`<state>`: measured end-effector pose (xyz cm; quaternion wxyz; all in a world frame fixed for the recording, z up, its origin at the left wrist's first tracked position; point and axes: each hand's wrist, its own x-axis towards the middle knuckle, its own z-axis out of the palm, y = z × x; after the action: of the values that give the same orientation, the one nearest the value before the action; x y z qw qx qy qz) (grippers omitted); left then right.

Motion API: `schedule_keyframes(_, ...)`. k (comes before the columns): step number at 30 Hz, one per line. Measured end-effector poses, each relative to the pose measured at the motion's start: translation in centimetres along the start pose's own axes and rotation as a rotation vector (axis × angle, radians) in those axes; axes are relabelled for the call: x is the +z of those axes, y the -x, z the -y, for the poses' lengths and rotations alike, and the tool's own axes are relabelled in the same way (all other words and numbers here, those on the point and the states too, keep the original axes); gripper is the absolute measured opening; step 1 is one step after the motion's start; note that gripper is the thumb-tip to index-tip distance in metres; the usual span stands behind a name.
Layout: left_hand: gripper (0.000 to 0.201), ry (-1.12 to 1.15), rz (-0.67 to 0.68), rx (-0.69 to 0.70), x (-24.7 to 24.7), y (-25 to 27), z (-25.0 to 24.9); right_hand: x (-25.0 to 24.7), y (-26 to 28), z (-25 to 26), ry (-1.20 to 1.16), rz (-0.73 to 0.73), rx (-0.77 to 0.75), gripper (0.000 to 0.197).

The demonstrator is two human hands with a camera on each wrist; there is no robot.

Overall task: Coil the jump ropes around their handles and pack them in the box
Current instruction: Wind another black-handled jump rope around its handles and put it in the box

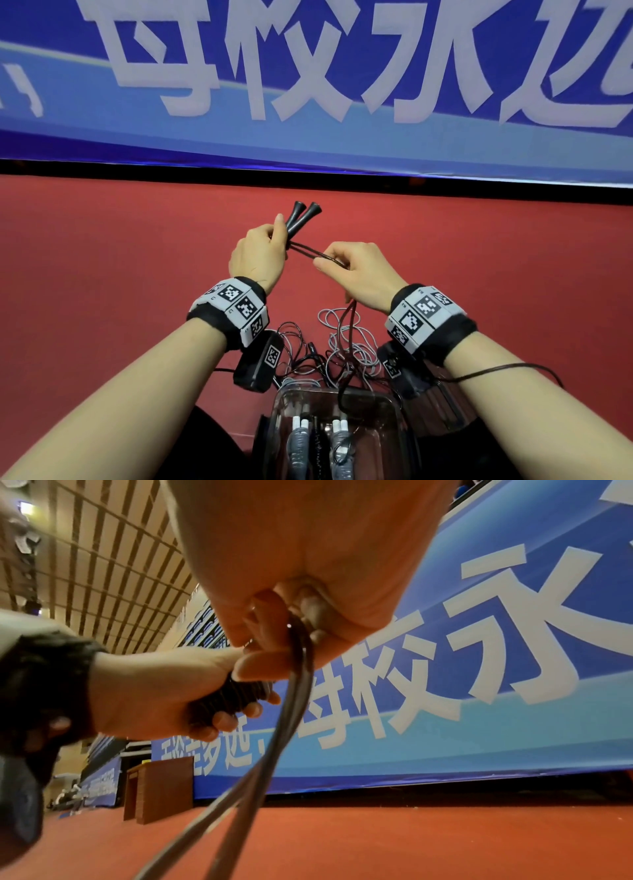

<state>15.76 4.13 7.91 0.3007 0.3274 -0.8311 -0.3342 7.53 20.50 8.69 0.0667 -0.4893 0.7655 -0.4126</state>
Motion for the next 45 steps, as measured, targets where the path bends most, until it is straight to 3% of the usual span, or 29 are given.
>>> schedule_keyframes(6,0.053,-0.256,-0.014,-0.027,-0.1,-0.1,0.1,-0.2,0.1,1.3,-0.037,-0.048,-0.062,0.028)
schedule_keyframes(12,0.047,-0.477,0.003,0.145,-0.1,0.4,-0.4,-1.0,-0.3,1.4,0.023,-0.127,-0.145,0.020)
schedule_keyframes(18,0.051,-0.570,0.144,0.329,-0.1,0.6,-0.6,-2.1,-0.7,0.4,0.323,-0.222,-0.164,0.024)
schedule_keyframes(23,0.052,-0.527,0.288,0.411,-0.3,1.0,-0.9,-3.3,-1.0,-0.8,0.271,-0.217,-0.146,0.026)
schedule_keyframes(28,0.082,-0.387,0.378,0.462,-0.8,1.7,-1.2,-4.2,-0.9,-1.5,0.121,-0.153,-0.107,0.023)
schedule_keyframes(30,0.077,-0.359,0.415,0.511,-0.9,2.4,-1.4,-4.4,-0.9,-1.9,0.043,-0.106,-0.056,0.025)
schedule_keyframes(34,0.076,-0.316,0.469,0.557,-0.9,2.9,-1.7,-4.6,-0.9,-3.0,-0.100,-0.026,0.063,0.045)
schedule_keyframes(41,0.066,-0.227,0.383,0.595,-0.8,3.3,-1.6,-4.3,-0.7,-3.7,-0.187,0.124,0.259,0.053)
schedule_keyframes(45,0.048,-0.077,0.365,0.537,-0.6,3.1,-1.7,-3.3,-0.9,-3.8,-0.245,0.107,0.285,0.031)
